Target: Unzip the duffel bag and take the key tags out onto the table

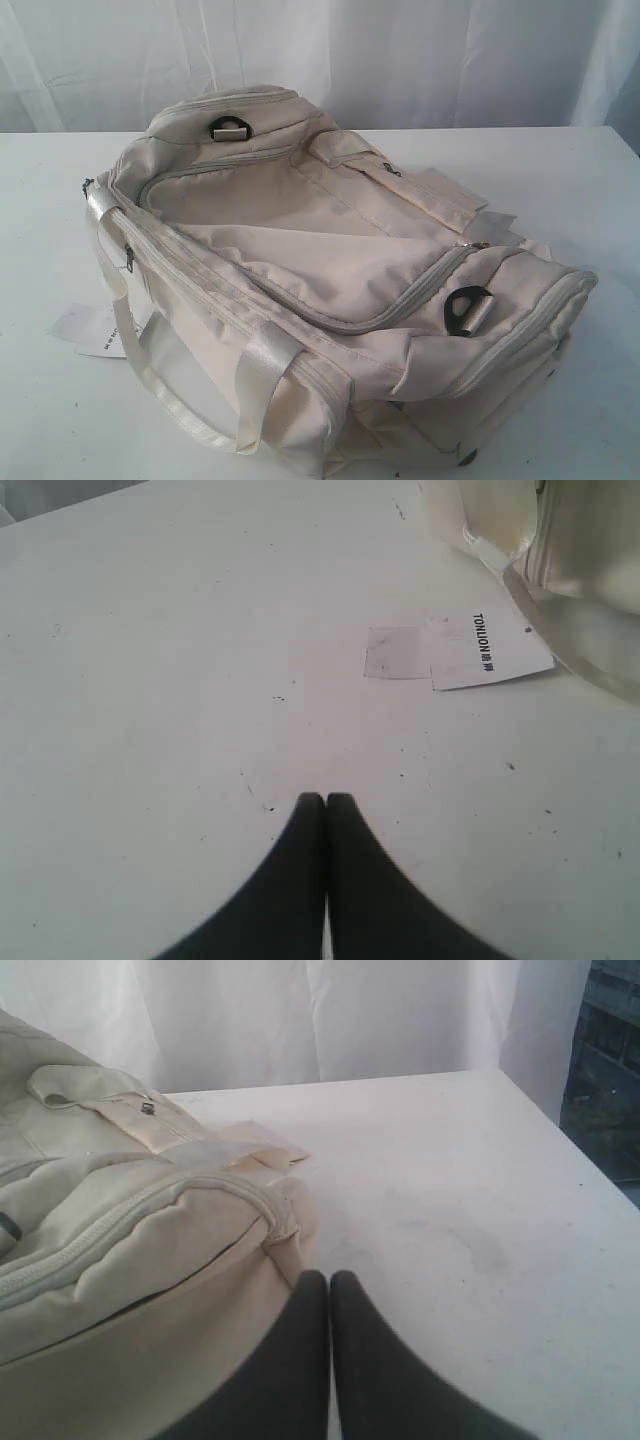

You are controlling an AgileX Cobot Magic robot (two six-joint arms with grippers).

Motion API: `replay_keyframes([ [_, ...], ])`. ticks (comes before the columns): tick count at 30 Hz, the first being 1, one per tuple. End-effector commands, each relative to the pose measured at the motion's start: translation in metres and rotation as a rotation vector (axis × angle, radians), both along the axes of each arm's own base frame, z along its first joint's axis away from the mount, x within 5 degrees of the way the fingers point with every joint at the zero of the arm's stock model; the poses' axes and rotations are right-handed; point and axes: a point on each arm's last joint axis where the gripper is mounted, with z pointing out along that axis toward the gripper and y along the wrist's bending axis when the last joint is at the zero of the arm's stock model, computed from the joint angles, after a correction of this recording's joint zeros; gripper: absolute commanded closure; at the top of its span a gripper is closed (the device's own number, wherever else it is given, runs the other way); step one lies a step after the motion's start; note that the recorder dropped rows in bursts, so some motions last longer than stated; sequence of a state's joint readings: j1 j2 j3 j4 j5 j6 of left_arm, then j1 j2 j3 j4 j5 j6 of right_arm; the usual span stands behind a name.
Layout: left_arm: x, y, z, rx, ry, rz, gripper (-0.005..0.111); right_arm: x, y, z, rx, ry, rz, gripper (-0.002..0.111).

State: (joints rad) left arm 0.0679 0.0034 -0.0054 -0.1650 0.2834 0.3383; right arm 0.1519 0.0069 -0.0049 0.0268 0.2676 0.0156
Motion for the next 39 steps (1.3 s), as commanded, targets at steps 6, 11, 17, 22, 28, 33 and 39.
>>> replay_keyframes([
  [6,0.000,0.000,-0.002,-0.003,0.003,-0.001,0.107,0.000,0.000,-0.001,0.001,-0.008,0.003,0.107],
  [11,0.000,0.000,-0.002,-0.003,0.003,-0.001,0.107,0.000,0.000,-0.001,0.001,-0.008,0.003,0.107],
  [17,0.000,0.001,-0.002,0.095,0.002,-0.028,0.107,0.000,0.000,-0.001,0.002,-0.010,0.003,0.107],
  [22,0.002,0.002,0.002,0.169,-0.050,-0.043,0.107,0.000,0.000,-0.001,0.002,-0.010,0.003,0.107],
  [28,0.007,0.004,0.024,-0.216,-0.284,0.100,0.107,0.000,0.000,-0.001,0.001,-0.008,0.003,0.107],
  [33,0.007,0.006,0.031,-0.493,-0.353,0.174,0.107,0.000,0.000,-0.001,0.002,-0.010,0.003,0.107],
  [39,0.007,0.006,0.032,-0.493,-0.362,0.176,0.107,0.000,0.000,-0.001,-0.016,-0.011,0.006,0.107],
])
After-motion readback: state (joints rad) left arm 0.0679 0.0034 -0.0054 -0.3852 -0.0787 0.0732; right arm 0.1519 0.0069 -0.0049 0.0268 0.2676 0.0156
